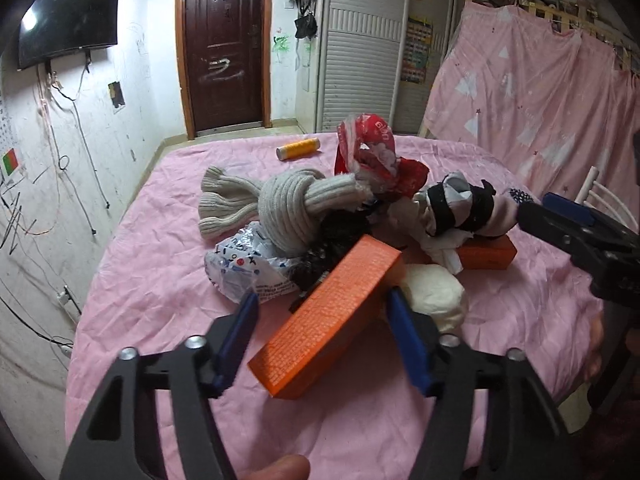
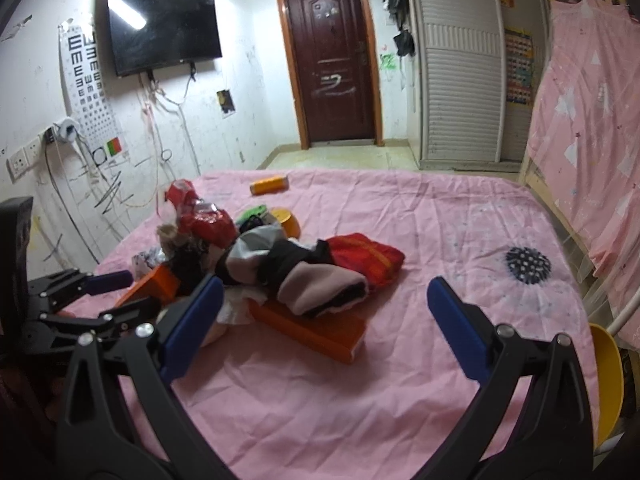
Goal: Collect trash
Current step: 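Reach the left gripper to the orange box and close on it, then lift the orange box with the left gripper while the right gripper grasps the pink-black sock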
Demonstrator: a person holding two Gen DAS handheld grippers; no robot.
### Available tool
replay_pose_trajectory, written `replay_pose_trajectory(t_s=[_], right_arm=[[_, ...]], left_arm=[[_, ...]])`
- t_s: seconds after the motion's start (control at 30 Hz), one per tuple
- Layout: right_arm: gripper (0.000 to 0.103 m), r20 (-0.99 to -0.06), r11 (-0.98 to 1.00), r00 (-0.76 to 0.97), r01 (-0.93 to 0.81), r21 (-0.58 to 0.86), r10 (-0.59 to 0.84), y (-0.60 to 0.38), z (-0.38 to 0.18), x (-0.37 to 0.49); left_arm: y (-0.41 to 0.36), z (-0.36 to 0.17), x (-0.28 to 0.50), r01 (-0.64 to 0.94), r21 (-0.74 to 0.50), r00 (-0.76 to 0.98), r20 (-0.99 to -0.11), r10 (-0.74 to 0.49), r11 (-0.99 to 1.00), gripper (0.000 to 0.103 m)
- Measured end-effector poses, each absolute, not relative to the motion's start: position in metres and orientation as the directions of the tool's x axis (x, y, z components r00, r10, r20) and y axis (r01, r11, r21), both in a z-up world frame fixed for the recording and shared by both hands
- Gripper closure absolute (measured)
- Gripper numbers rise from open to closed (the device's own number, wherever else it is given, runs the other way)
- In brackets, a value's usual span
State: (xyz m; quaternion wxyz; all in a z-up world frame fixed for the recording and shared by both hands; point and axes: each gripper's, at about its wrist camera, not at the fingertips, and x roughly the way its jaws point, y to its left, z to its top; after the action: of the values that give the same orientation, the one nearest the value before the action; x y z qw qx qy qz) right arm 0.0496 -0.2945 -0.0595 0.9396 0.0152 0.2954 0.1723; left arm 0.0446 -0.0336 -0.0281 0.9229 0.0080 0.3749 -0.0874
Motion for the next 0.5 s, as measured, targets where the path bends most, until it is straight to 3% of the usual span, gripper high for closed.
replay_pose_trajectory(t_s=[0.03, 0.23, 0.43, 0.5], right_arm=[[0.004, -0.556, 0.939, 0.761, -0.32, 0.127, 0.335, -0.293, -0.06, 0.053], [0.005, -0.591, 0.92, 0.715, -0.37, 0.132, 0.372, -0.277, -0.061, 0.072], [0.005, -0.634, 0.91, 0.684, -0.406, 0.078, 0.36, -0.263, -0.062, 0.089], [0.013, -0.656, 0.906, 0.663, -0.416, 0.079, 0.362, -0.262, -0.065, 0.094]], left_arm=[[-0.034, -0.029, 0.045, 0.177, -0.053, 0.7, -0.695, -0.164, 0.983, 0.059], [-0.035, -0.027, 0.039, 0.253, -0.09, 0.688, -0.683, -0.244, 0.963, 0.081], [-0.038, -0.026, 0.035, 0.263, -0.073, 0.693, -0.68, -0.241, 0.962, 0.085], [-0.038, -0.024, 0.032, 0.271, -0.082, 0.691, -0.677, -0.253, 0.959, 0.086]])
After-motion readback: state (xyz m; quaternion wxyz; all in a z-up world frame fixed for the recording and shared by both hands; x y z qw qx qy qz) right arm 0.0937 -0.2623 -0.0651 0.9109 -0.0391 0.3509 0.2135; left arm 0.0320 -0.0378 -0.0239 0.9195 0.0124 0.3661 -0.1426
